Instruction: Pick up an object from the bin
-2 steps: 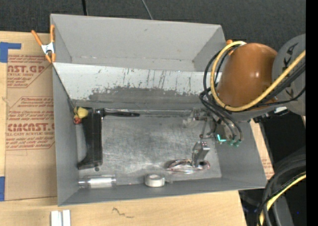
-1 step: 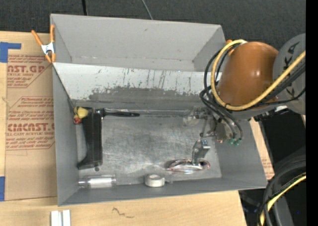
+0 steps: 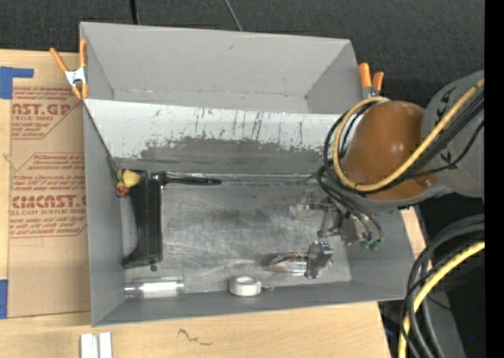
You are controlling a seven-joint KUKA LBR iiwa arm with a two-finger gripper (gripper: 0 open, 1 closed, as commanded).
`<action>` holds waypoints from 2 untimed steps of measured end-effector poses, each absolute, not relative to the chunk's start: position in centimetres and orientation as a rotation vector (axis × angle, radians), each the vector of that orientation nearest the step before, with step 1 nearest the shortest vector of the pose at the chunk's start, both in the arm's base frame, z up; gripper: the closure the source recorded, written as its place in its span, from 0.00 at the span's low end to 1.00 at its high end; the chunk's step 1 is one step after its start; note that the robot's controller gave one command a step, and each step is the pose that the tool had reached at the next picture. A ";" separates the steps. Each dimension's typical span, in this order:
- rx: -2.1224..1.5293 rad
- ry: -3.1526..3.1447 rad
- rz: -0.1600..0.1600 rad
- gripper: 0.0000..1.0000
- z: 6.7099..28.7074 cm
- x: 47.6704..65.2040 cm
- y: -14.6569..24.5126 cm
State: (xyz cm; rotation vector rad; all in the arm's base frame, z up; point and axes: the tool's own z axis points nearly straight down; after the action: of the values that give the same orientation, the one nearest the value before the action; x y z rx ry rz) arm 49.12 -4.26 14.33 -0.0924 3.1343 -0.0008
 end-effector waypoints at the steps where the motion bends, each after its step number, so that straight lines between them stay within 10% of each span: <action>1: -0.155 3.143 0.002 0.00 11.8 48.7 -5.4; 2: -0.146 3.139 0.001 0.00 11.3 48.0 -7.0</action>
Offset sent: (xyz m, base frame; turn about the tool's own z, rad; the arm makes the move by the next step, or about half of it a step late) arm -0.0109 -0.0281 -0.0288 -0.0348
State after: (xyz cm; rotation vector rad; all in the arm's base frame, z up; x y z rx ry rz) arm 48.02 -7.02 11.34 -0.1463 3.1392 0.0008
